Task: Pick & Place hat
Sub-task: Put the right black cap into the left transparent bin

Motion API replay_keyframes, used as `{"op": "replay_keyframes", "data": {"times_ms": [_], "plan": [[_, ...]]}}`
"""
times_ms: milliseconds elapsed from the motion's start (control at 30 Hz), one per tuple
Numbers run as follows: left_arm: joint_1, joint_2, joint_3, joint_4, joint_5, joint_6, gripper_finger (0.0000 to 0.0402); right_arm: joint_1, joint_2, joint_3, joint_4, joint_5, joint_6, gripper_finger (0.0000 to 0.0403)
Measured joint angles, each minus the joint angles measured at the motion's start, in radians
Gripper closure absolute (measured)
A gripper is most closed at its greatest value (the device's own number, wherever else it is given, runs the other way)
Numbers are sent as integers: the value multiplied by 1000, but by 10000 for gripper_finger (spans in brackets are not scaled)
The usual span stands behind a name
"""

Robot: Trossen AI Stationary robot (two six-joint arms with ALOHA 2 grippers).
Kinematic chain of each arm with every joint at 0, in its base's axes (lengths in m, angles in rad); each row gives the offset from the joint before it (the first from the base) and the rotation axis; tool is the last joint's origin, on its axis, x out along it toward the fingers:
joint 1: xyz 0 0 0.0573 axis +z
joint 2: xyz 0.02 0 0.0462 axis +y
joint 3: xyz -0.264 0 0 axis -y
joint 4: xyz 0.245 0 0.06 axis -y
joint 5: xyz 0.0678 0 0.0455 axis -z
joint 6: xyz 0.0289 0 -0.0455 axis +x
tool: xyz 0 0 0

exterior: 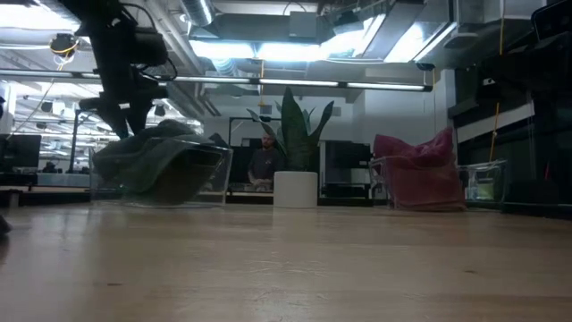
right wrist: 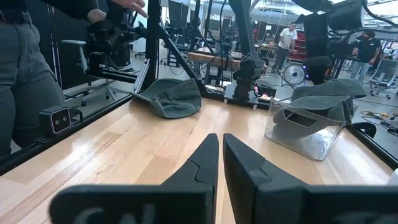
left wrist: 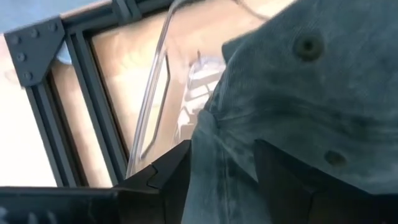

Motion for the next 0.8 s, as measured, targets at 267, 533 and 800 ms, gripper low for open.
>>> {"op": "replay_keyframes", "data": {"times_ms": [267, 533, 800], "plan": [[0, 37, 0, 73, -1, 11, 232, 0, 0, 0, 0, 0, 0, 377], [-15, 104, 0, 127, 6, 36, 232, 0, 0, 0, 0, 0, 0, 377], [-36, 155, 0, 189, 99, 55, 238, 0, 0, 0, 0, 0, 0, 377]]}}
